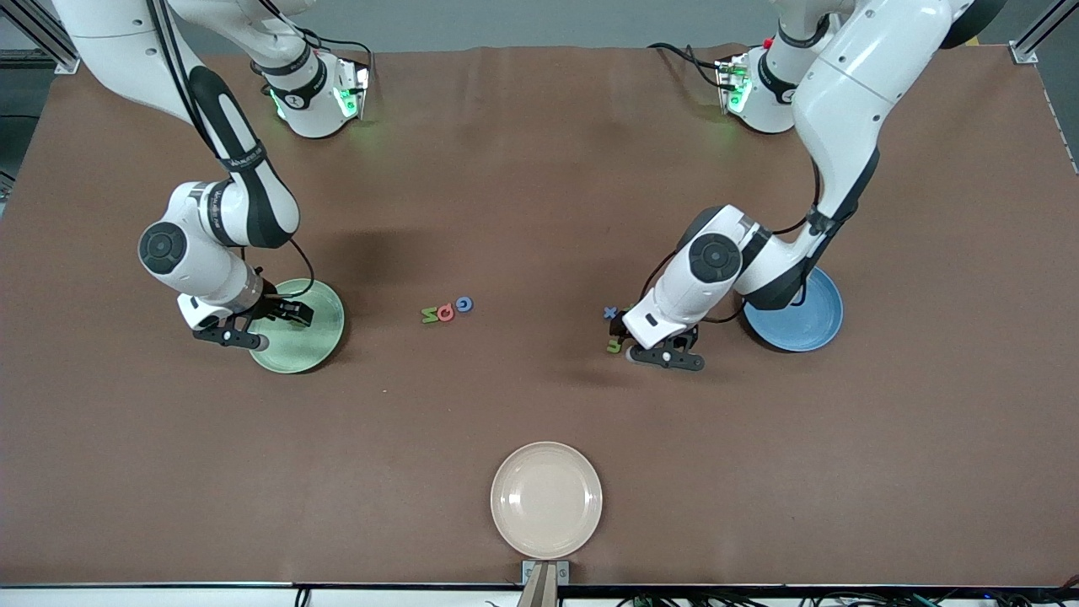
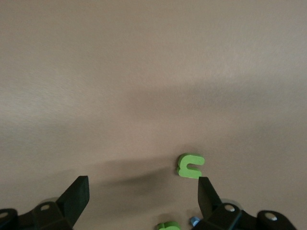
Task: Sort upper and lower case letters into plates
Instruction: 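Grasp the green n with the left gripper while the right gripper grasps N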
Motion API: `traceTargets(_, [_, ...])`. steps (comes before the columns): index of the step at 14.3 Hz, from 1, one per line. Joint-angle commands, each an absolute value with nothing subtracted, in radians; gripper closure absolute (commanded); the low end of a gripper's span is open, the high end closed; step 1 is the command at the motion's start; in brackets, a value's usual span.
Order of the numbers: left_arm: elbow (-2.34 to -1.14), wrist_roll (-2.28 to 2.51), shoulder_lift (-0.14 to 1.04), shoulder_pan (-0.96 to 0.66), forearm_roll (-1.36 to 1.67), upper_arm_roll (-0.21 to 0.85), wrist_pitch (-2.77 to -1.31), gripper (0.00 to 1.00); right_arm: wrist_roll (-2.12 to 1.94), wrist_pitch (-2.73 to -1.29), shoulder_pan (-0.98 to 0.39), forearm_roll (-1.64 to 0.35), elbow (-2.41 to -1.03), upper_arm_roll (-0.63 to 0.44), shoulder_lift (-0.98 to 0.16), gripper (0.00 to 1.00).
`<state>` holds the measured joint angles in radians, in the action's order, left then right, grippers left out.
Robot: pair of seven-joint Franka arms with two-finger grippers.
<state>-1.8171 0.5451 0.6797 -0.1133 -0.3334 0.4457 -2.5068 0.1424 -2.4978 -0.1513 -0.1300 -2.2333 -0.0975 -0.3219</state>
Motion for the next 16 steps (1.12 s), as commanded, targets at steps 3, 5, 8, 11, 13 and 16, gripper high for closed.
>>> traceTargets(3, [-1.701,0.584,0.749,-0.175,-0.388,0.436,-2.418,0.00,0.323,-2.370,-0.241,-0.129,-2.128,-0.081,-0.302,0.00])
traceTargets(5, [-1.687,0.591,0.762,-0.198,-0.388,0.433,-2.416,0.00,0.406,-2.385,-0.288,-0.132,-2.106,-0.083,-0.310,0.00])
traceTargets(8, [-1.681,0.591,0.773,-0.230,-0.390,0.405,-2.416,0.02,0.527,-2.437,-0.351,-0.130,-2.103,-0.083,-0.334,0.00])
traceTargets(11, [-1.680,0.591,0.775,-0.239,-0.391,0.397,-2.416,0.11,0.667,-2.482,-0.394,-0.132,-2.103,-0.083,-0.363,0.01])
traceTargets(13, [-1.678,0.591,0.779,-0.253,-0.391,0.393,-2.416,0.21,0.835,-2.509,-0.435,-0.129,-2.100,-0.084,-0.394,0.00])
traceTargets(16, [-1.671,0.591,0.779,-0.294,-0.388,0.351,-2.418,0.32,1.030,-2.562,-0.492,-0.127,-2.088,-0.084,-0.446,0.00])
